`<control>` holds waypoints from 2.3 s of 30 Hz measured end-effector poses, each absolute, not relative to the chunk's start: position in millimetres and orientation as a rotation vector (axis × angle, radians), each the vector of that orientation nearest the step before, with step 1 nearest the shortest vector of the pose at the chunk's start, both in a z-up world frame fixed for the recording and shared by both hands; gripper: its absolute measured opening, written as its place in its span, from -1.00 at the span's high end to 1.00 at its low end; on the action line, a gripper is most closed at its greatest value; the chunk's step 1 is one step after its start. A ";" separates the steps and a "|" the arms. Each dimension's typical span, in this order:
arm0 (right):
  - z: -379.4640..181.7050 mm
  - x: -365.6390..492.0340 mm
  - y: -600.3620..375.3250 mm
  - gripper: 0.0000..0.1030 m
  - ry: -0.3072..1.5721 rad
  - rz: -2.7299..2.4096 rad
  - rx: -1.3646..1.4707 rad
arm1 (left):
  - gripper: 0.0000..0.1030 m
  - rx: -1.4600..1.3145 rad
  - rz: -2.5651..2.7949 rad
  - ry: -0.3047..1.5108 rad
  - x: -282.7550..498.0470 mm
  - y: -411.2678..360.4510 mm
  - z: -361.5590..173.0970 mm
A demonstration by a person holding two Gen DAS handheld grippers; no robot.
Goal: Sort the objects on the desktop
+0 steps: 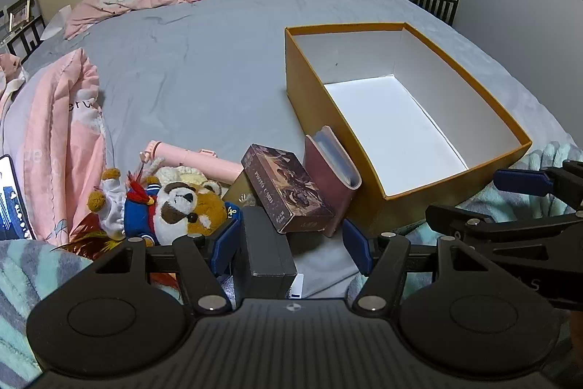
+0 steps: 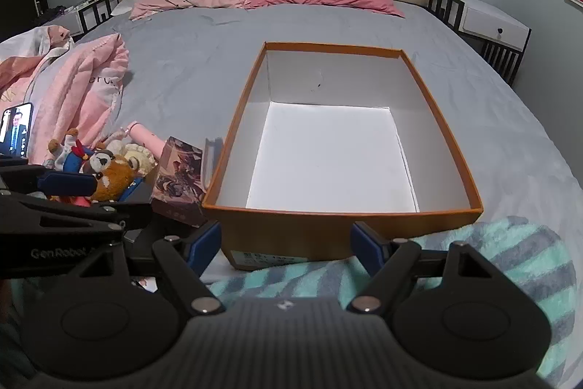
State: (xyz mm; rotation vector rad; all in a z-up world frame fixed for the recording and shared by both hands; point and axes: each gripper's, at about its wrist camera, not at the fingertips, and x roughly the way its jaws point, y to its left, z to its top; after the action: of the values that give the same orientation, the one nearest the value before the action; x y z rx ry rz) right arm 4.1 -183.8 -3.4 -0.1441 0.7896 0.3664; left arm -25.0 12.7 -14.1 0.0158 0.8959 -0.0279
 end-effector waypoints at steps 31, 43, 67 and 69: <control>-8.9 3.4 -179.6 -0.54 0.844 0.378 -0.171 | -0.42 -0.010 -0.030 0.897 -28.7 18.7 -14.9; -6.7 1.1 -175.9 -0.47 0.836 0.401 -0.186 | -0.42 -0.015 -0.038 0.893 -30.6 22.7 -13.5; 23.0 67.2 -124.8 0.27 0.833 0.628 -0.307 | -0.42 -0.359 -0.112 1.052 53.8 79.9 -35.0; 19.2 75.4 -121.7 0.30 0.857 0.637 -0.314 | -0.42 -0.371 -0.105 1.083 62.9 79.5 -44.5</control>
State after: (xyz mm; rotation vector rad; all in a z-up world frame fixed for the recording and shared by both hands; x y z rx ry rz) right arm 75.4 -121.7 19.2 -0.3142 0.8572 0.6371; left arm 62.9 79.5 -44.5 -0.3708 1.0835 -0.1048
